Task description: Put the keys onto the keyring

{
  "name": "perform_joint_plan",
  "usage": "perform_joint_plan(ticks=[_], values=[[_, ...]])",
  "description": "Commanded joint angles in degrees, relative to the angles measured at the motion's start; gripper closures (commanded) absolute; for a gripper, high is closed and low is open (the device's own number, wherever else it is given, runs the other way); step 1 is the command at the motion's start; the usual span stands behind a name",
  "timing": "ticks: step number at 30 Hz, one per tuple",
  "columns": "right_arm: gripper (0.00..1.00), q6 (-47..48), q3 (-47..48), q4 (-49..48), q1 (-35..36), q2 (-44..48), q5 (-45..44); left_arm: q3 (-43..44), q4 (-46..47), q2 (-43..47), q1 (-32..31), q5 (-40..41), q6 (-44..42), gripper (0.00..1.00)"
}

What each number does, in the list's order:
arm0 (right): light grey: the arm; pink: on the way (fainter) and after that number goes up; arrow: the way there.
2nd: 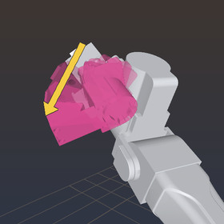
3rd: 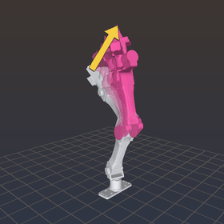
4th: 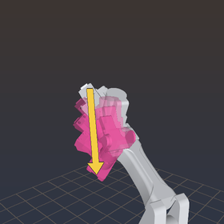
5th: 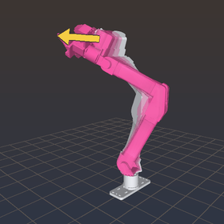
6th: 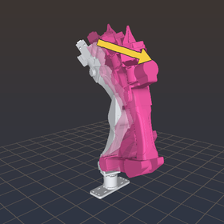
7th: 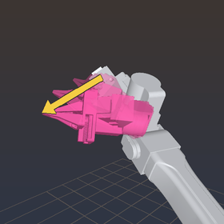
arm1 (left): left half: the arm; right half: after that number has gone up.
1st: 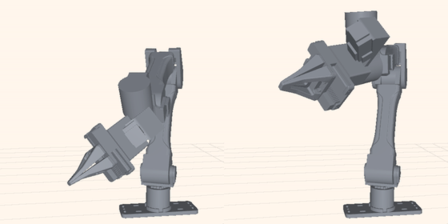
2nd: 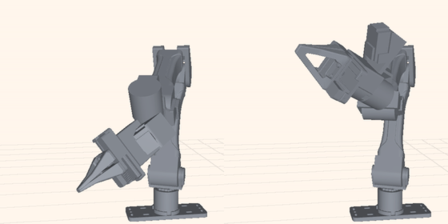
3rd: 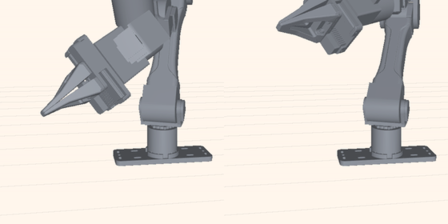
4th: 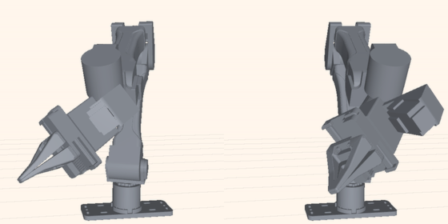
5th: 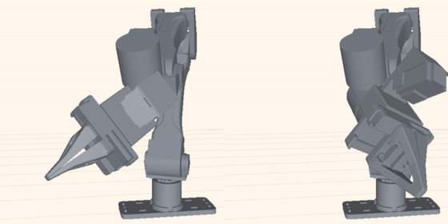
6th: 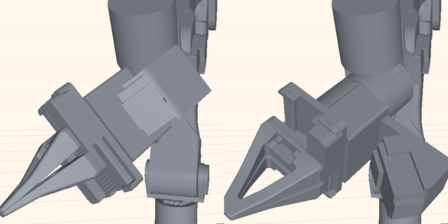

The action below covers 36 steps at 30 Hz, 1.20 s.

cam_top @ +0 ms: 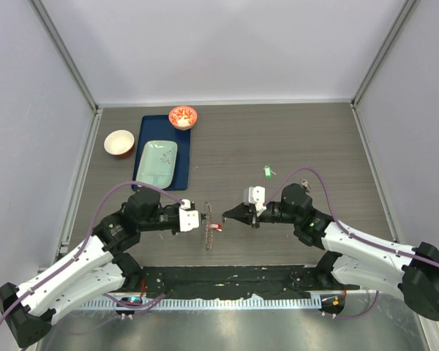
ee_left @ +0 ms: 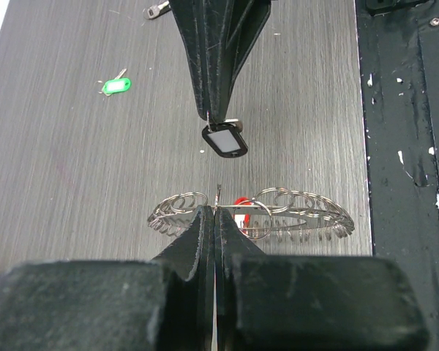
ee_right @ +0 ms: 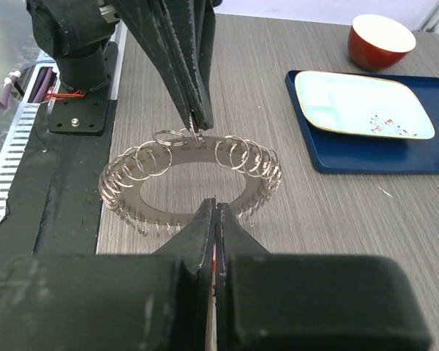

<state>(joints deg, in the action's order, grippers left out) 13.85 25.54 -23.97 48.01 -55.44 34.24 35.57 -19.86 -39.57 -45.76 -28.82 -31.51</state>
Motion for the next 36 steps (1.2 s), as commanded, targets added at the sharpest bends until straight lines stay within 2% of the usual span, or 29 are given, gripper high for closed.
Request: perform_joint_plan(ticks=[1,18,36], values=[[0.98,3.64,2.85,-0.65,1.21,0.33,1.62,0.11,5.27,0.2,-0.12,-2.12,1.18,1.0],[0.99,10.67,7.24,5.77,7.53,-1.69,-5.67,0.29,6.41,-0.77,-0.12,-2.82,2.68,1.0],[0.99,14.89,7.59,5.6,11.4,-2.04,-12.0,0.46,6.59,-1.82,-0.12,-3.61,3.64,1.0]])
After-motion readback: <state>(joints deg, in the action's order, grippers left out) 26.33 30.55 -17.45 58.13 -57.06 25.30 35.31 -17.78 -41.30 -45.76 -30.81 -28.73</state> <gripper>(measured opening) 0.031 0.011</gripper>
